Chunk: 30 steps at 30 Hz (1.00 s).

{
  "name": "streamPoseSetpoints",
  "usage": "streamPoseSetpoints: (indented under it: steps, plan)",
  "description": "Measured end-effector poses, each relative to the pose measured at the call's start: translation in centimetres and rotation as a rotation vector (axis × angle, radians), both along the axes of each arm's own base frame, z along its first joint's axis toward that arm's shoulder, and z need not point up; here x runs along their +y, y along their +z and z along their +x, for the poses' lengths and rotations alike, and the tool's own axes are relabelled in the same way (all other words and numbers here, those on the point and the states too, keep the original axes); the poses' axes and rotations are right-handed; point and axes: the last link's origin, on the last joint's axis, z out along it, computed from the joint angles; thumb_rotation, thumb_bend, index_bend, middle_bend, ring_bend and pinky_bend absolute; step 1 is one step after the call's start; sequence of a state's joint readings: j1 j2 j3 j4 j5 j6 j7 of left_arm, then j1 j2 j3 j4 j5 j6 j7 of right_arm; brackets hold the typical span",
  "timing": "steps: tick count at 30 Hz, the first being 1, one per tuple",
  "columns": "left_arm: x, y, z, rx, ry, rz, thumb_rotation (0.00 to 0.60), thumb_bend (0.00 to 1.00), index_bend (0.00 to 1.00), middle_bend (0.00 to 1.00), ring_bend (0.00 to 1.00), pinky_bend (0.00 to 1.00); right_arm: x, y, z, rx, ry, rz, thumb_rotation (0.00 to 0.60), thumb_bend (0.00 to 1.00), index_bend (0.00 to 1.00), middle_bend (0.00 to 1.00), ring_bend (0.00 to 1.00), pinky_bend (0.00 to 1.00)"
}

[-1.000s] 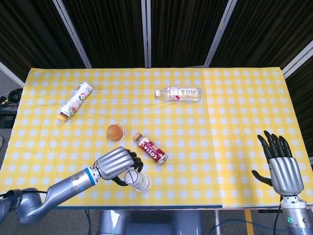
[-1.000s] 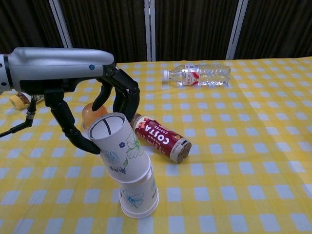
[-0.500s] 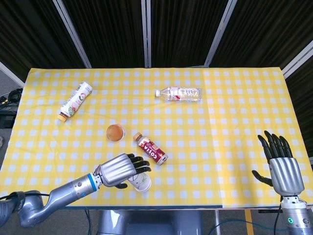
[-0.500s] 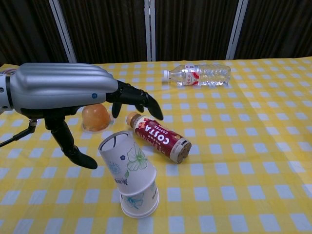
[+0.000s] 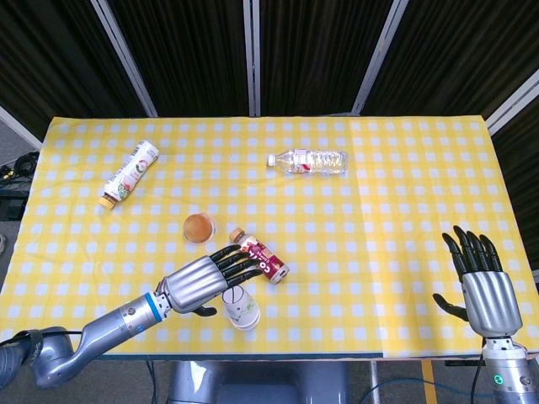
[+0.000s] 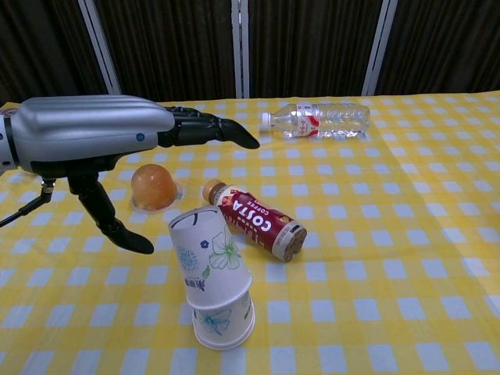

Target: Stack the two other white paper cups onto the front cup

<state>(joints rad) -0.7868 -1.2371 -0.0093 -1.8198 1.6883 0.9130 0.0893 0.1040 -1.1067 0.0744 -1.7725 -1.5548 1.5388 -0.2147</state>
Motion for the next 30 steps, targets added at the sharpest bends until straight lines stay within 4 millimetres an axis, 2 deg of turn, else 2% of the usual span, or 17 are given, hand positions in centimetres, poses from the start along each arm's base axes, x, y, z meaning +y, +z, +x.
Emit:
streamPoseSetpoints:
  steps: [1, 3, 4, 6, 8, 14, 20, 24, 30]
  plan:
    - [0.0, 0.0, -0.1, -0.007, 0.010, -0.005, 0.600, 0.08, 0.00, 0.00, 0.00, 0.10, 0.0, 0.0, 0.0, 0.000, 0.000, -0.001, 0.600, 0.00, 0.00, 0.00, 0.00, 0.00]
    - [0.1, 0.1, -0.3, -0.020, 0.032, -0.017, 0.600, 0.34, 0.00, 0.00, 0.02, 0.14, 0.0, 0.1, 0.0, -0.002, 0.000, -0.002, 0.600, 0.00, 0.00, 0.00, 0.00, 0.00]
    - [0.1, 0.1, -0.5, -0.028, 0.048, -0.027, 0.600, 0.53, 0.01, 0.00, 0.03, 0.15, 0.0, 0.1, 0.0, -0.003, -0.001, -0.002, 0.600, 0.00, 0.00, 0.00, 0.00, 0.00]
    - [0.1, 0.2, -0.9, -0.044, 0.076, -0.046, 0.600, 0.74, 0.04, 0.00, 0.06, 0.18, 0.0, 0.1, -0.1, -0.003, -0.001, -0.001, 0.600, 0.00, 0.00, 0.00, 0.00, 0.00]
    - [0.1, 0.3, -1.3, -0.062, 0.099, -0.063, 0.600, 0.85, 0.07, 0.02, 0.08, 0.22, 0.0, 0.1, -0.1, -0.003, -0.001, 0.000, 0.600, 0.00, 0.00, 0.00, 0.00, 0.00]
    - [-0.4, 0.7, -2.5, -0.147, 0.158, -0.126, 0.600, 0.87, 0.11, 0.05, 0.13, 0.29, 0.0, 0.0, 0.0, -0.001, 0.002, 0.002, 0.600, 0.00, 0.00, 0.00, 0.00, 0.00]
    - [-1.5, 0.6, -3.2, -0.202, 0.160, -0.192, 0.600, 0.87, 0.12, 0.06, 0.14, 0.31, 0.0, -0.1, 0.0, 0.003, 0.001, 0.003, 0.600, 0.00, 0.00, 0.00, 0.00, 0.00]
    - [-2.0, 0.3, -3.2, -0.199, 0.150, -0.219, 0.600, 0.87, 0.12, 0.06, 0.14, 0.31, 0.0, -0.1, 0.0, 0.003, -0.001, 0.005, 0.600, 0.00, 0.00, 0.00, 0.00, 0.00]
    - [-2.4, -0.3, -2.2, -0.220, 0.126, -0.254, 0.600, 0.87, 0.12, 0.06, 0.15, 0.31, 0.0, -0.1, -0.1, 0.002, -0.002, 0.004, 0.600, 0.00, 0.00, 0.00, 0.00, 0.00]
